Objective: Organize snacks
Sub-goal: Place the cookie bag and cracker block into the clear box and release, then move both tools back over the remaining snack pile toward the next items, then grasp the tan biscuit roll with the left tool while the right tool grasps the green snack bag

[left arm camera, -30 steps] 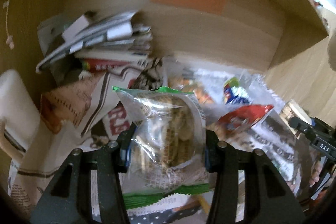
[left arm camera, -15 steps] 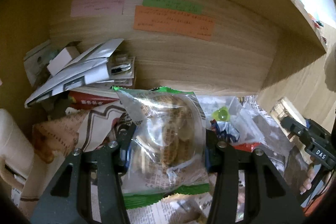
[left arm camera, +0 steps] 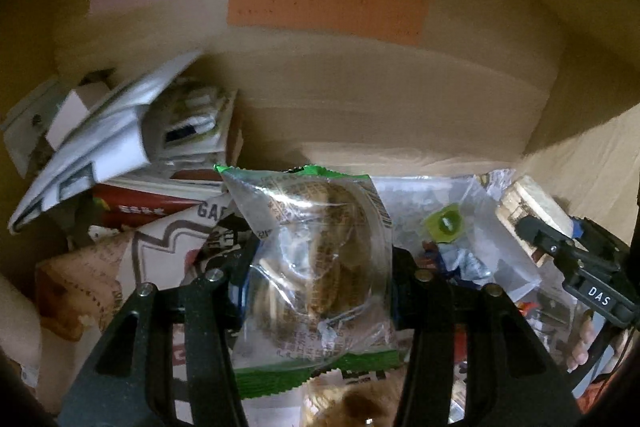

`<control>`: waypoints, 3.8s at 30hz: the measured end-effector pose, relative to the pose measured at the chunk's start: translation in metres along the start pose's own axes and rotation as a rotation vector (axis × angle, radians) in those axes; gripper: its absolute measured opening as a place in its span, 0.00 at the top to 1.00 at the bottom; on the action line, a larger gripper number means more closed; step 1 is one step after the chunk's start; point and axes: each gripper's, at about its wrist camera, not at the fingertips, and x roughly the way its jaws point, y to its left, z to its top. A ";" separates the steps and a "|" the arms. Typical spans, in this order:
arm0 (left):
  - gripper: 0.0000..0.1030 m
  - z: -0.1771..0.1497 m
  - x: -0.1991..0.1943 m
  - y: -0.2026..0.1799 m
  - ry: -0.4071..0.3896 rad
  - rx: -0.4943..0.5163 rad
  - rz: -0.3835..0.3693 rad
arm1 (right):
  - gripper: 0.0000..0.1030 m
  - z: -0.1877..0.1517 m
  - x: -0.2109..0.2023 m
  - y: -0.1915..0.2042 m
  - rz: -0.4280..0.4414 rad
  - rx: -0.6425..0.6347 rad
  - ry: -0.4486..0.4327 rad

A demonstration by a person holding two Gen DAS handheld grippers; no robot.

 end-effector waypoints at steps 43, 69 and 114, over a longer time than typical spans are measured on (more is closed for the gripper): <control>0.19 -0.070 -0.065 -0.022 0.031 0.047 -0.063 | 0.35 -0.037 -0.063 0.028 0.073 -0.100 0.027; 0.19 -0.153 -0.069 -0.035 0.150 -0.034 -0.079 | 0.31 -0.142 -0.058 0.031 0.125 -0.032 0.232; 0.63 -0.142 -0.071 -0.060 0.100 0.003 -0.119 | 0.60 -0.120 -0.087 0.008 0.068 0.015 0.096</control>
